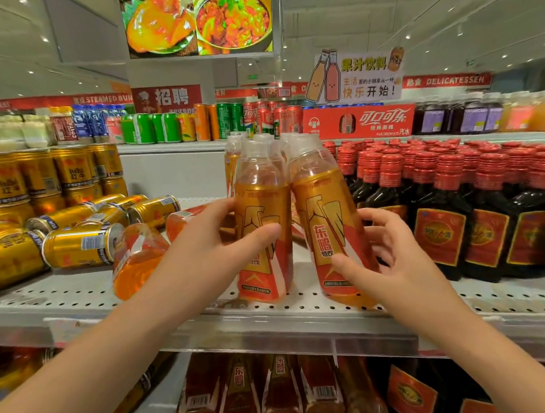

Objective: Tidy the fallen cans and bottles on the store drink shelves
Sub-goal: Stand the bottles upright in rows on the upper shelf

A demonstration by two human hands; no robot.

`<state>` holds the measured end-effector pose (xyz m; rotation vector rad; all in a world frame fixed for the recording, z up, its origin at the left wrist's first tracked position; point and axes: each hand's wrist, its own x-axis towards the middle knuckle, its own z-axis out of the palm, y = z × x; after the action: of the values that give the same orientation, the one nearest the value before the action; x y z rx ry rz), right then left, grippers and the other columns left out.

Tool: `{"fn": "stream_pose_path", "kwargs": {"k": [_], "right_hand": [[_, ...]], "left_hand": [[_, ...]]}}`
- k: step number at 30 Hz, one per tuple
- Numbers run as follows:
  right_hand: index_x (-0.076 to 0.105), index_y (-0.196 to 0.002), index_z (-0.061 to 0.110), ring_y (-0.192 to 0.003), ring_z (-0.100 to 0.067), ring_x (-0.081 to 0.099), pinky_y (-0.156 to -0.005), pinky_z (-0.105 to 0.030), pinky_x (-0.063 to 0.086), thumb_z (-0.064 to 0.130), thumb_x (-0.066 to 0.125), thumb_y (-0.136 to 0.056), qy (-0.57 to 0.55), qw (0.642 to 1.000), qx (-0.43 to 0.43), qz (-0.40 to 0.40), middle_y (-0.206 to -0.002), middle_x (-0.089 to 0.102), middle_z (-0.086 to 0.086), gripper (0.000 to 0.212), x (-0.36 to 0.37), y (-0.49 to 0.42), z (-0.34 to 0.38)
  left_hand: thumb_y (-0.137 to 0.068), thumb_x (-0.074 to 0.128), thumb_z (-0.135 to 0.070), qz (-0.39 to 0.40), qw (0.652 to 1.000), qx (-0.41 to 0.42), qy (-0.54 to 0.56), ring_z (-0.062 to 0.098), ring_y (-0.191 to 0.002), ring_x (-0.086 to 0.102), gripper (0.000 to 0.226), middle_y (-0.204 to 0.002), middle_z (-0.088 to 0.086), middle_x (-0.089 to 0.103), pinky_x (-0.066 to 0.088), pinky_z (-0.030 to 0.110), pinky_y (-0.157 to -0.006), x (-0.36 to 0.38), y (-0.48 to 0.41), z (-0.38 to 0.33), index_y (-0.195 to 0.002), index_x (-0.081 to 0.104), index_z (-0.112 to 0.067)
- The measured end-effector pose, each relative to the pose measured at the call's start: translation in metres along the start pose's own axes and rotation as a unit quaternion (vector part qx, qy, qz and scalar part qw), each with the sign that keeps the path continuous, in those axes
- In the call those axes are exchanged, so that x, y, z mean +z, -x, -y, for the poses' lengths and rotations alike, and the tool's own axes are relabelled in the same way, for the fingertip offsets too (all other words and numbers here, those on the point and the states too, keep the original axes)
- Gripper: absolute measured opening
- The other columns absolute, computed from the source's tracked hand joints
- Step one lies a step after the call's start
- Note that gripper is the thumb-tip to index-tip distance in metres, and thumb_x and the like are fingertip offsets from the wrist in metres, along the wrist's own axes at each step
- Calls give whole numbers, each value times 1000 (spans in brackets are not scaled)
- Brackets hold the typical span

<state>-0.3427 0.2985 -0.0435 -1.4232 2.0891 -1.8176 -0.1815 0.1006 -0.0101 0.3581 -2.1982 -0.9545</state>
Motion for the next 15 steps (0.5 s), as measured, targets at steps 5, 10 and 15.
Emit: {"fn": "stream_pose_path", "kwargs": {"k": [5,10,15], "right_hand": [[40,-120,63,-107,24,52,-72,4,40,63,74,-70,-5,1000,19,7,-115,59,35,60,-5,-2,-3],[38,-114,71,-110,22,53,-76,2,42,63,75,-68,-15,999,26,18,-113,59,42,60,-11,1,-6],[31,-113,81,-114,25,47,-78,-1,43,70,69,-69,43,998,27,34,-116,51,51,59,-21,6,-7]], "left_hand": [[-77,66,-77,0,1000,1,14,-13,-95,65,60,-108,-33,68,55,11,-65,11,-6,0,-128,57,-48],[-79,58,-82,-22,999,30,2,-17,-98,61,57,-111,-39,64,54,11,-64,23,-4,1,-129,52,-54],[-92,59,-59,16,998,26,56,-16,-108,59,43,-121,-41,59,54,10,-70,30,13,12,-129,41,-71]]}}
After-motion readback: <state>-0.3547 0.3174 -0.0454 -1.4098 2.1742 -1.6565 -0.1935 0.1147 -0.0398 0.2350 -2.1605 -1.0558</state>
